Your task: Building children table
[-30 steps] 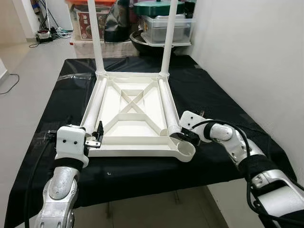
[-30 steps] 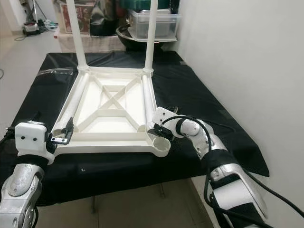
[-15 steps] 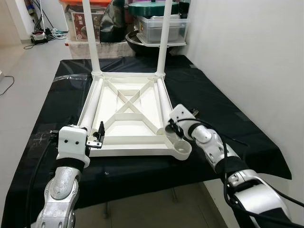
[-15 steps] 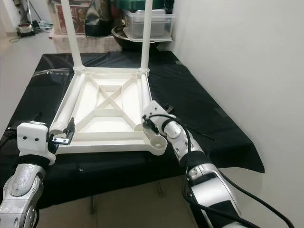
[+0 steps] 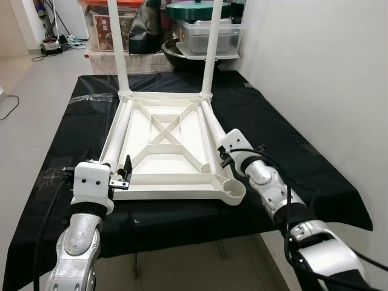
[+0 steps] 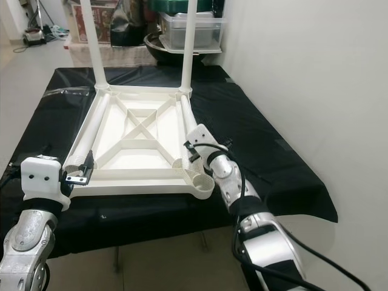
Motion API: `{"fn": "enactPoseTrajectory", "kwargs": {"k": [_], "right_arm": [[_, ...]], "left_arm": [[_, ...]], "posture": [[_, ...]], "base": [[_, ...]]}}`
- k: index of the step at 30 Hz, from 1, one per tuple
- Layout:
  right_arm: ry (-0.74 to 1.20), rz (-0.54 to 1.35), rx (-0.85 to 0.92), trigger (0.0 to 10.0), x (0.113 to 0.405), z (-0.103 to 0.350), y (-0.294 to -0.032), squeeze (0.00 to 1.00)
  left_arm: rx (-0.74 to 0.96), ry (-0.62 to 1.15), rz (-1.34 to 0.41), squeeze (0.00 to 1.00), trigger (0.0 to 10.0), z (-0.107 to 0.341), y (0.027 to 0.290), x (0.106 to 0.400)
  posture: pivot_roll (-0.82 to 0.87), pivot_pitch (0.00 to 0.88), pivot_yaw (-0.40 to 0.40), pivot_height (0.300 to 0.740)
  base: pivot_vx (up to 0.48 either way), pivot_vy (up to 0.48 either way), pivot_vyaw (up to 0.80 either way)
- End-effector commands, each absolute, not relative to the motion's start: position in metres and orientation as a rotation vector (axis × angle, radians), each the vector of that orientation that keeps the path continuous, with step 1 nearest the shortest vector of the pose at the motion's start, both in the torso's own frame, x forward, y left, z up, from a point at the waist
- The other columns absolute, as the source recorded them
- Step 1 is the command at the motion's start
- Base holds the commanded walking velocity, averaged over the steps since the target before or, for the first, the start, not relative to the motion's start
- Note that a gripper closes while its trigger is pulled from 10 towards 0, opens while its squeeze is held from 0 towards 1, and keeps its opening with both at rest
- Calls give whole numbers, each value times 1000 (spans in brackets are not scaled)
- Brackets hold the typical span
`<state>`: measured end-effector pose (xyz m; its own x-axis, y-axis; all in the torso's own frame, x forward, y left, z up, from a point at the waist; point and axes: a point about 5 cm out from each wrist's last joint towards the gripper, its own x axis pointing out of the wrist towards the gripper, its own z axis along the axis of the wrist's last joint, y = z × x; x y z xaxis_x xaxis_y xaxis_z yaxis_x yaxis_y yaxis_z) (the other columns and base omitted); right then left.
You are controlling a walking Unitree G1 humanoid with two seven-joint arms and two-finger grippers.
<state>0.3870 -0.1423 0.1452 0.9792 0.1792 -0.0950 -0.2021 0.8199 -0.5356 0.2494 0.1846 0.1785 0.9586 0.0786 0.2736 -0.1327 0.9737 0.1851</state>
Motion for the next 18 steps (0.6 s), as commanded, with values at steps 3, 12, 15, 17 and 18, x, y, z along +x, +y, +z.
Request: {"fn": "enactPoseTrajectory", "kwargs": {"k": [3, 12, 15, 17, 18], "right_arm": [[64, 210, -554, 0, 383, 136, -140, 0], [-198, 218, -327, 0, 379, 182, -153, 0], [-310, 178, -350, 0, 372, 208, -180, 0], [-362, 141, -291, 0, 366, 222, -198, 0], [-373, 133, -276, 0, 364, 225, -201, 0]], "left_arm": [[204, -248, 102, 0, 10000, 176, 184, 253], [130, -263, 68, 0, 10000, 180, 175, 261], [66, -268, 29, 0, 10000, 183, 169, 268], [39, -277, 1, 0, 10000, 186, 166, 273], [34, -280, -4, 0, 10000, 187, 166, 274]], "posture": [[47, 0, -68, 740], [-26, 0, -17, 740], [-67, 0, 22, 740], [-72, 0, 34, 740], [-72, 0, 34, 740]], "base": [[0, 0, 0], [0, 0, 0], [0, 0, 0], [0, 0, 0], [0, 0, 0]]}}
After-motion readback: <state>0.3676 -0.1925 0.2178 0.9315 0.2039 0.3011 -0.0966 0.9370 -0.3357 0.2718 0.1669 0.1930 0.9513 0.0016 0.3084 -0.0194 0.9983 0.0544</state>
